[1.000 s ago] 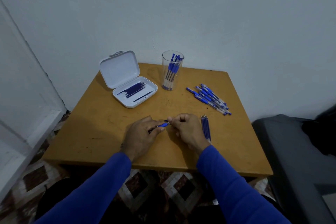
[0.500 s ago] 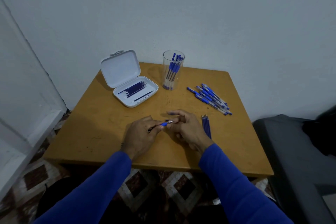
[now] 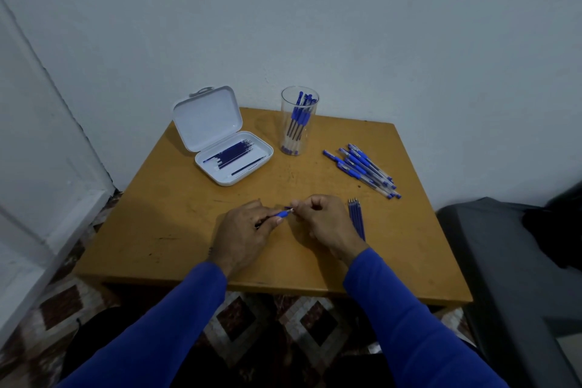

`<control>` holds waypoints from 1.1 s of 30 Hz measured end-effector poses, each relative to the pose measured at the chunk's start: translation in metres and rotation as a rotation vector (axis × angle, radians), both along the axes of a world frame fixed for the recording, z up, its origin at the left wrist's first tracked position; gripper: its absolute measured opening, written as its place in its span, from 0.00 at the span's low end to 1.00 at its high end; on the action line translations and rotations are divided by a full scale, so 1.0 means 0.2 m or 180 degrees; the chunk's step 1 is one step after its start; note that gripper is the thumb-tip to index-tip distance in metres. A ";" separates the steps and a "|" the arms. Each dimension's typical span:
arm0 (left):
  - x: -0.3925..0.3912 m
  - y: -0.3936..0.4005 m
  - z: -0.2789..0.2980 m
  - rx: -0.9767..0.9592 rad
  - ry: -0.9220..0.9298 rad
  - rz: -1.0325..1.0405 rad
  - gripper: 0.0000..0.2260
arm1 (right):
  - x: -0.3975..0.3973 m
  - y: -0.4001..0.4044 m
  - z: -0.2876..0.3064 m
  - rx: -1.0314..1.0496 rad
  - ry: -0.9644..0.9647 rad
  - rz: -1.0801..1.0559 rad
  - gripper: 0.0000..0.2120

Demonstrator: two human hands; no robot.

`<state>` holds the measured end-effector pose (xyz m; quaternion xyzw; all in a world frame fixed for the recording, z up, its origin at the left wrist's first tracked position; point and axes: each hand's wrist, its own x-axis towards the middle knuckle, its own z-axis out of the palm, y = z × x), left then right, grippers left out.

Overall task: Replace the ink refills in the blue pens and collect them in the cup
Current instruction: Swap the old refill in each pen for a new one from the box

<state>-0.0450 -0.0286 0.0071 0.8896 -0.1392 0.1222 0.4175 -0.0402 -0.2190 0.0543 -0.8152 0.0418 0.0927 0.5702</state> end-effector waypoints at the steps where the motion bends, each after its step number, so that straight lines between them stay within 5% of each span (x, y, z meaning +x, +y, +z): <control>1: 0.00 0.00 0.00 0.0006 0.0002 -0.0015 0.10 | 0.00 0.00 0.00 -0.0028 0.0009 0.0018 0.08; 3: 0.00 0.00 0.01 0.0016 0.0004 -0.0037 0.10 | 0.00 -0.01 0.01 0.0183 0.0015 0.0132 0.04; 5: 0.00 0.00 0.01 0.0038 -0.0026 -0.0027 0.10 | 0.00 -0.02 0.01 0.0382 0.0020 0.0210 0.10; 20: 0.00 0.00 0.00 -0.0078 -0.0002 0.0002 0.10 | 0.00 -0.02 0.03 0.0297 -0.0083 -0.0191 0.04; 28: 0.00 -0.01 0.00 -0.0150 -0.0016 0.0067 0.10 | 0.02 -0.03 -0.04 -0.1545 -0.0517 -0.0279 0.02; 33: 0.00 -0.01 0.00 -0.0117 -0.0016 0.0056 0.10 | 0.03 -0.02 -0.12 -0.1930 -0.0593 -0.0029 0.06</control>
